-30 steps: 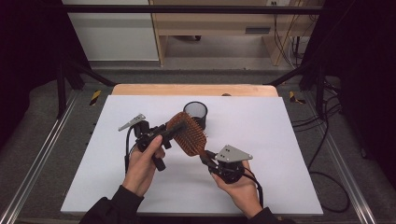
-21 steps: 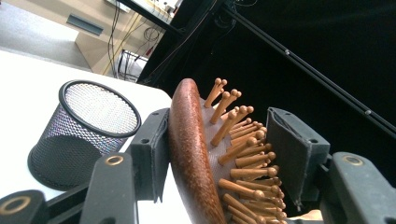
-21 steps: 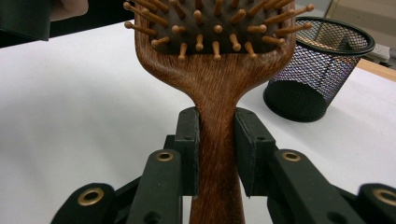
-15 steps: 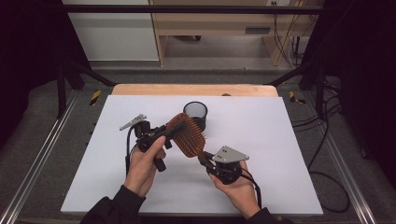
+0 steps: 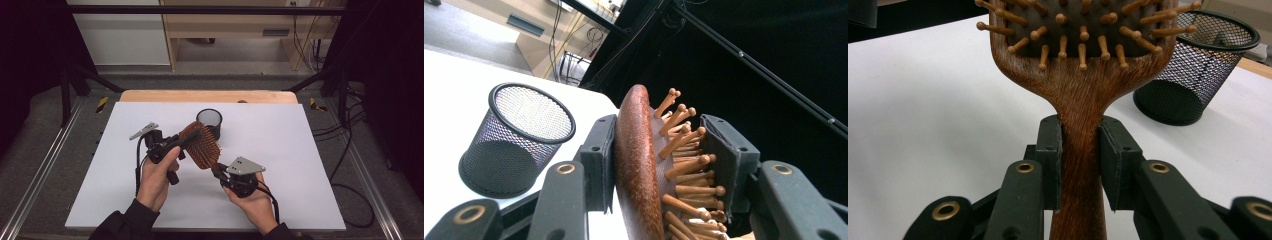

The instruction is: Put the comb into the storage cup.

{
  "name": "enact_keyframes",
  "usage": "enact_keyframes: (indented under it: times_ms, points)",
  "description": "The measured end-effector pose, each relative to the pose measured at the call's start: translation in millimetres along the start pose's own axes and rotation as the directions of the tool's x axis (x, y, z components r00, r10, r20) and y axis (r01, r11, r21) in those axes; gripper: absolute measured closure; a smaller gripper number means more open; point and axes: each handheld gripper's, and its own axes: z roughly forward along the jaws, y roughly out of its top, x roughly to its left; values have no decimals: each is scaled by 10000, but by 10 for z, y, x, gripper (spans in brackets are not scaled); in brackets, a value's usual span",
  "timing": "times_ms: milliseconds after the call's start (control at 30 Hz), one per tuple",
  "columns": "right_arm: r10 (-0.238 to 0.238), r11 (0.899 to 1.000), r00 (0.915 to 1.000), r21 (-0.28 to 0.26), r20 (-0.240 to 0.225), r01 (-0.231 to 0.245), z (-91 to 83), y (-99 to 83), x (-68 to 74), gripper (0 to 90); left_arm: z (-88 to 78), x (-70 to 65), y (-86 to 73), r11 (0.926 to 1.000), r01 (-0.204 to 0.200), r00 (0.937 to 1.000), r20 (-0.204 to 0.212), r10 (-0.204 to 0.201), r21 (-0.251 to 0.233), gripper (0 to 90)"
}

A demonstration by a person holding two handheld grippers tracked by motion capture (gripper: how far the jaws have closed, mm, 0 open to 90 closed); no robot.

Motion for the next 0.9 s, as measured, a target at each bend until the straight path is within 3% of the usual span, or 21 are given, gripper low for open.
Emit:
enact_keyframes:
  times_ms: [233, 567, 900]
  points:
    - [67, 10000, 10000, 26, -42, -66, 20, -14, -2, 726, 7, -65, 6, 9996, -267, 9996, -28, 267, 70, 530]
    - [201, 9998, 9998, -33, -95, -201, 42, -30, 5, 725, 21, -219, 15, 9942, -1055, 9942, -197, 1058, 187, 539]
    - [426, 9990, 9989, -98, -216, -428, 50, -42, -14, 723, 45, -239, 36, 9934, -1108, 9936, -200, 1114, 297, 542]
